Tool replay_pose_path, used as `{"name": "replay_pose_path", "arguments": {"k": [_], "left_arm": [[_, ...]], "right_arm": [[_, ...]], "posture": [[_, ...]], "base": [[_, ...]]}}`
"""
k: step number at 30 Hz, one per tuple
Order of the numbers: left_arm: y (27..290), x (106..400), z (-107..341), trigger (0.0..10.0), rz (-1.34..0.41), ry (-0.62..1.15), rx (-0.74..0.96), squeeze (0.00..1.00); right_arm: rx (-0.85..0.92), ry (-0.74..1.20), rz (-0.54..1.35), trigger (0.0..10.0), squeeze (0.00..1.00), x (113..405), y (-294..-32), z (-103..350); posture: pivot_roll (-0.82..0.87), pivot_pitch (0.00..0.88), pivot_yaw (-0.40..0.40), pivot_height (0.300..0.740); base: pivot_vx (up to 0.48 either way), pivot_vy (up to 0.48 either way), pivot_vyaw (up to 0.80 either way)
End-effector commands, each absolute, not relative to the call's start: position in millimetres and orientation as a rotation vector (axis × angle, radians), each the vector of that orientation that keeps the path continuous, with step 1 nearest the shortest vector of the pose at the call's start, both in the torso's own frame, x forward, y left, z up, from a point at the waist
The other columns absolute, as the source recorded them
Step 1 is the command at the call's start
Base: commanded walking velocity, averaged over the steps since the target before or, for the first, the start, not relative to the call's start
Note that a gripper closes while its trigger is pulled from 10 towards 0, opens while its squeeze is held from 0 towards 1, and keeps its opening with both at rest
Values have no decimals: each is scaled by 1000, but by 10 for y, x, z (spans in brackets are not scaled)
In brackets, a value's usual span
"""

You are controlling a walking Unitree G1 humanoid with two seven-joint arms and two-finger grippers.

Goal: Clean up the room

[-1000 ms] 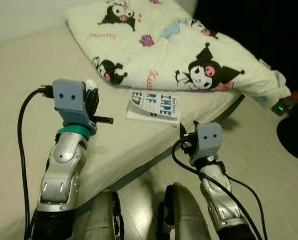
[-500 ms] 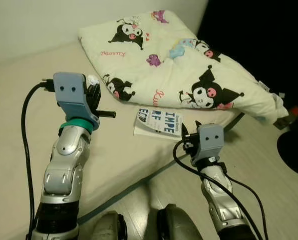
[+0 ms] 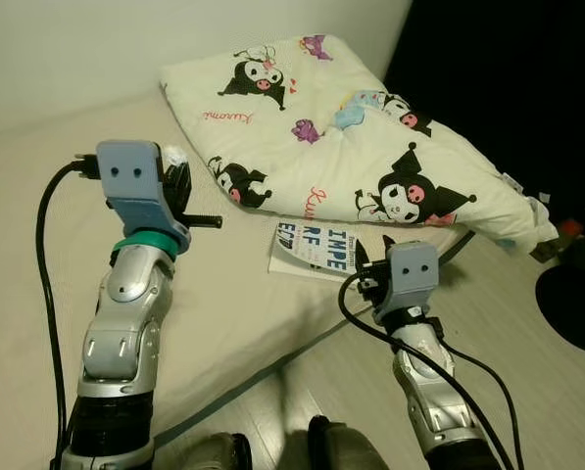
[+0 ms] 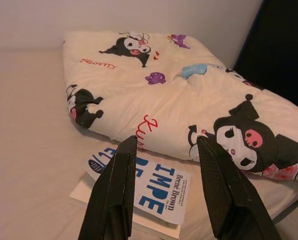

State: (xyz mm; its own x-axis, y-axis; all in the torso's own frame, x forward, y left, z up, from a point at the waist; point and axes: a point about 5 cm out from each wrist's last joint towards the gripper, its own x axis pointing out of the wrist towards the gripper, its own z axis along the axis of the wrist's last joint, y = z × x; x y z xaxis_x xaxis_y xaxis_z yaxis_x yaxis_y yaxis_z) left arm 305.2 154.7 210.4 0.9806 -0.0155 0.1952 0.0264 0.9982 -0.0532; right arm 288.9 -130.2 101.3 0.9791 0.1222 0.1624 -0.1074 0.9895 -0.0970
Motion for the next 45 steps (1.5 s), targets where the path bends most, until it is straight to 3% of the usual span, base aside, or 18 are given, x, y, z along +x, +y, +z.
{"name": "replay_pose_path", "arguments": {"k": [1, 33, 45], "left_arm": [[1540, 3033, 2048, 10000, -23, -169, -55, 0], [1545, 3020, 2030, 10000, -23, -155, -45, 0], [1535, 3015, 2022, 10000, -35, -151, -44, 0]], "right_arm": [[-85, -142, 108, 10000, 0, 2858, -1324, 932], [-84, -146, 114, 10000, 0, 2853, -1305, 922], [-91, -148, 122, 10000, 0, 2863, -1300, 923]], "posture": [[-87, 60, 5, 731], [-84, 66, 10, 731], [-81, 61, 8, 731]], "base": [[-379, 0, 0], [-352, 0, 0], [0, 0, 792]]}}
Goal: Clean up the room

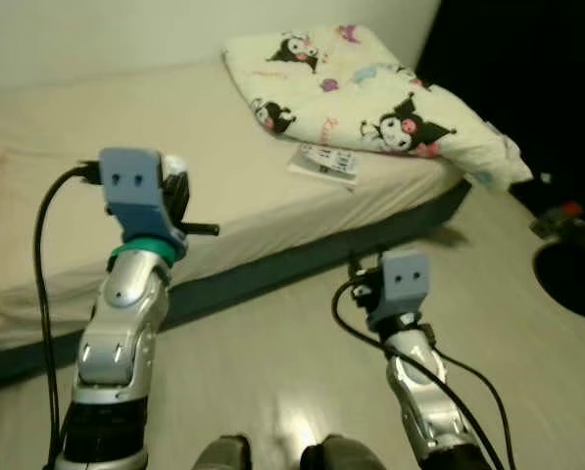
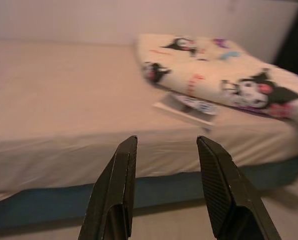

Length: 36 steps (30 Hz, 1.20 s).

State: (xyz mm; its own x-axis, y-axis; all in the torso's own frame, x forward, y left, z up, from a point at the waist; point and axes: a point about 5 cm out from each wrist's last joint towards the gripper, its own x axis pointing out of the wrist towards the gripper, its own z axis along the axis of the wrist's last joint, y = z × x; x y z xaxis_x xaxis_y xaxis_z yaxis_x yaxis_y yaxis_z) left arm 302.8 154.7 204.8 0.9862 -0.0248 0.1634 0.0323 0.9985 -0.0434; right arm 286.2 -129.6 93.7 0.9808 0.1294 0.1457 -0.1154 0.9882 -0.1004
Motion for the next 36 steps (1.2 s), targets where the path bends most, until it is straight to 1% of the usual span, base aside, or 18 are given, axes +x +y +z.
{"name": "replay_pose_path", "arguments": {"k": [1, 27, 35, 36], "left_arm": [[1533, 3013, 2021, 10000, -36, -150, -44, 0], [1545, 3004, 1996, 10000, -38, -126, -25, 0], [1613, 2979, 1841, 10000, -1, -87, 23, 0], [1642, 2965, 1768, 10000, 13, -74, 63, 0]], "right_arm": [[-91, -148, 123, 10000, 0, 2863, -1299, 924], [-59, -158, 166, 10000, 0, 2845, -1228, 932], [-56, -155, 180, 10000, 0, 2839, -1206, 922], [-56, -154, 182, 10000, 0, 2839, -1205, 922]], "posture": [[-81, 61, 8, 731], [-76, 66, 16, 731], [-70, 67, 19, 731], [-70, 67, 19, 731]], "base": [[0, 0, 788], [0, 0, 785], [0, 0, 781], [0, 0, 781]]}}
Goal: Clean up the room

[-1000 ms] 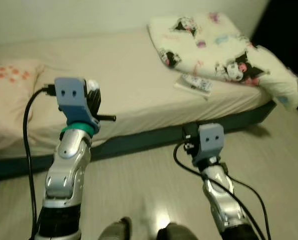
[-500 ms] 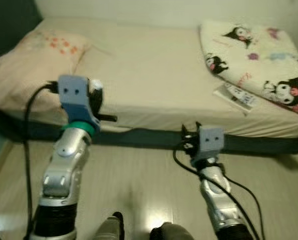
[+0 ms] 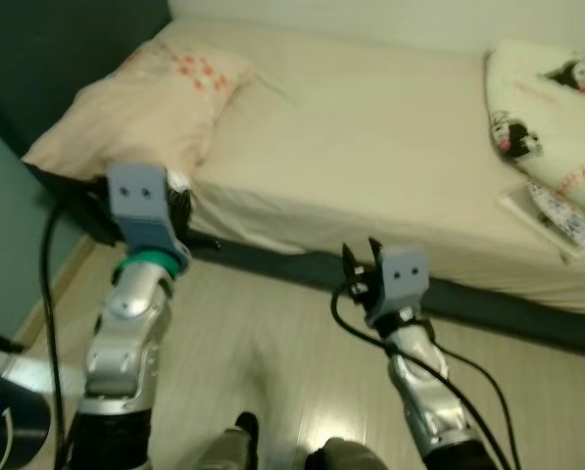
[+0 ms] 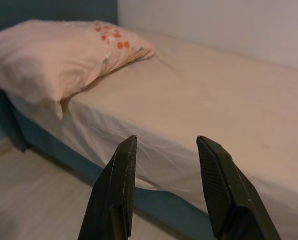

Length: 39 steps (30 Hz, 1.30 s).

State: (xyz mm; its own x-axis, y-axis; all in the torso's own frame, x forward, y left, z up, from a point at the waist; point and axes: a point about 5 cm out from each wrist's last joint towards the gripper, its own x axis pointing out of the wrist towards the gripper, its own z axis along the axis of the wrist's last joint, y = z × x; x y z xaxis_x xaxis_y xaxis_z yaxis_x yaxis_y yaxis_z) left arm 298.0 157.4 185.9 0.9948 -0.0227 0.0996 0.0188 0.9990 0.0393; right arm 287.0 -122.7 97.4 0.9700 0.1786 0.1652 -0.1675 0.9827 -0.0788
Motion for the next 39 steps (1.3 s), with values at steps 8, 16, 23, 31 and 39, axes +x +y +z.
{"name": "replay_pose_path", "arguments": {"k": [8, 16, 23, 31, 39], "left_arm": [[1874, 2805, 1273, 10000, 78, -4, 382, 0], [1924, 2792, 1308, 10000, 123, -9, 352, 0], [1918, 2791, 1351, 10000, 124, -49, 354, 0], [1912, 2803, 1397, 10000, 127, -73, 351, 0], [1905, 2815, 1412, 10000, 129, -77, 345, 0]], "right_arm": [[-71, -168, 201, 10000, 0, 2880, -1221, 966], [-62, -209, 220, 10000, 0, 2919, -1207, 1083], [-30, -254, 238, 10000, 0, 2955, -1149, 1211], [-11, -263, 249, 10000, 0, 2956, -1123, 1241], [-9, -259, 252, 10000, 0, 2955, -1119, 1232]], "posture": [[-64, 71, 14, 731], [-54, 73, 10, 731], [-49, 74, 15, 731], [-44, 75, 16, 731], [-44, 72, 16, 731]], "base": [[0, 0, 776], [0, 0, 775], [0, 0, 771], [0, 0, 763], [0, 0, 763]]}}
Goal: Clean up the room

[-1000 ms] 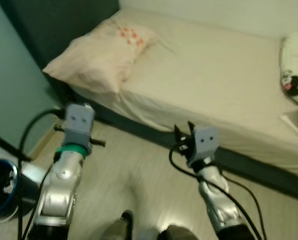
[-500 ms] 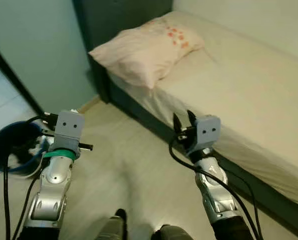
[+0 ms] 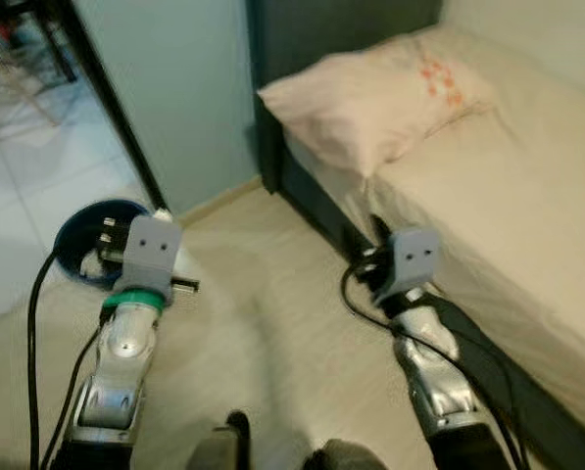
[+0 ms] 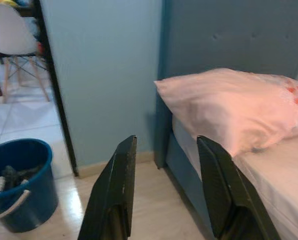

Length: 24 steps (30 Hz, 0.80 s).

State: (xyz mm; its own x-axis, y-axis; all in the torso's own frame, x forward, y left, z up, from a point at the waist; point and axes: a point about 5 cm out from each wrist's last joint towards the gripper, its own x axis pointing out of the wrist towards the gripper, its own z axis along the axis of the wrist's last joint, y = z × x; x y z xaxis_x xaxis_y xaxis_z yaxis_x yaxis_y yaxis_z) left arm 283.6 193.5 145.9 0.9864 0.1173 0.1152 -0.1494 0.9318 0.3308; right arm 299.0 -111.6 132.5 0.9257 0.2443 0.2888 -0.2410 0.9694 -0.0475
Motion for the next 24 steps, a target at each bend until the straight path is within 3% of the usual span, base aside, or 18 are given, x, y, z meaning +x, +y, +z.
{"name": "replay_pose_path", "arguments": {"k": [1, 24], "left_arm": [[1903, 2820, 1416, 10000, 130, -79, 343, 0], [1898, 2863, 1437, 10000, 153, -92, 341, 0]], "right_arm": [[-8, -256, 254, 10000, 0, 2953, -1117, 1229], [-19, -241, 273, 10000, 0, 2947, -1095, 1193]], "posture": [[-44, 72, 15, 731], [-45, 60, 12, 731]], "base": [[0, 0, 763], [30, 0, 725]]}}
